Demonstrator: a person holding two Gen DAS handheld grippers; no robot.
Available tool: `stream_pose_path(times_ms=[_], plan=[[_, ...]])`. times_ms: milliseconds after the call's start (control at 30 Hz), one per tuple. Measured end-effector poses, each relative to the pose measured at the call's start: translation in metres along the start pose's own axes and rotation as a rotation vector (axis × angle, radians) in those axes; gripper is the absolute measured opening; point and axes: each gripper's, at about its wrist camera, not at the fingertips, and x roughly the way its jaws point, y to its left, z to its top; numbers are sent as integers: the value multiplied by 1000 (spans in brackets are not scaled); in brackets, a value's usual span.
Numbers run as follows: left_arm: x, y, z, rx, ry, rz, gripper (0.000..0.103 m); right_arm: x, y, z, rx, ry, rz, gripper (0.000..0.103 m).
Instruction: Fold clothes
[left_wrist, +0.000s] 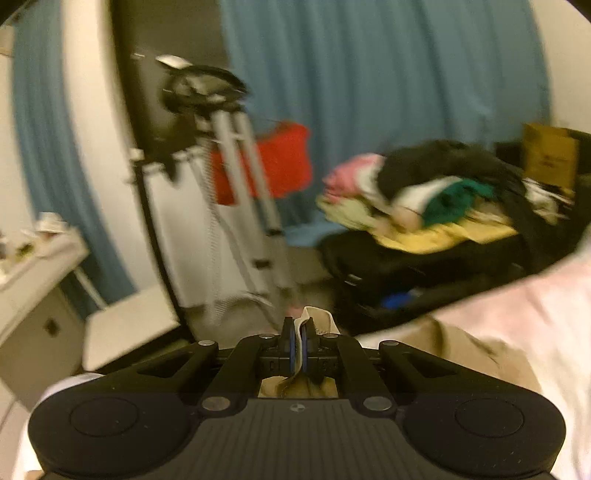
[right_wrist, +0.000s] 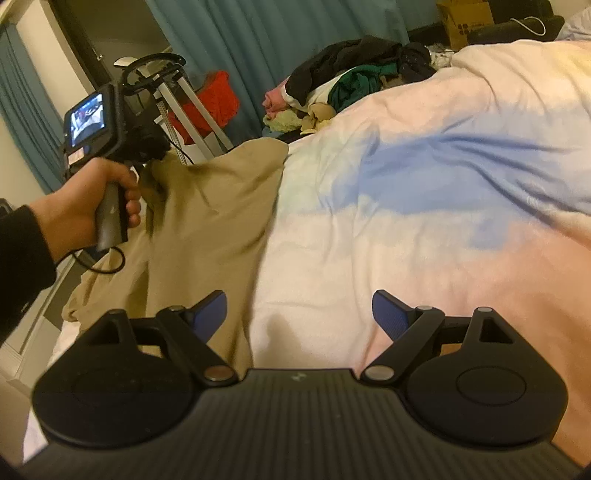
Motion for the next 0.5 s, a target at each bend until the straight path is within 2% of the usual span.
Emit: stream_pose_path(times_ms=[67,133,167,200,267,367,500], plan=[[11,1,-5,-35,20,60,4,1,-1,1,-3,-3,-9,87],[22,6,-19,-89,68,76,7,2,-3,1,-5,-6,-13,87],[25,11,-25,-119,94,61,15,2,-4,2,-4,-6,-12,87],[27,15,-31,-145,120,40,18,3,-4,2,-5,-5,-10,87],[20,23,-43,-166,166,8,44,5,-4,3,-5,-4,-8,87],[-21,37,-62,-164,198,-51,55,6,-4,4,-2,-2,2,87],[-103,57,-94,-161,244,-150,60,2,-2,6,-5,-4,11,87]])
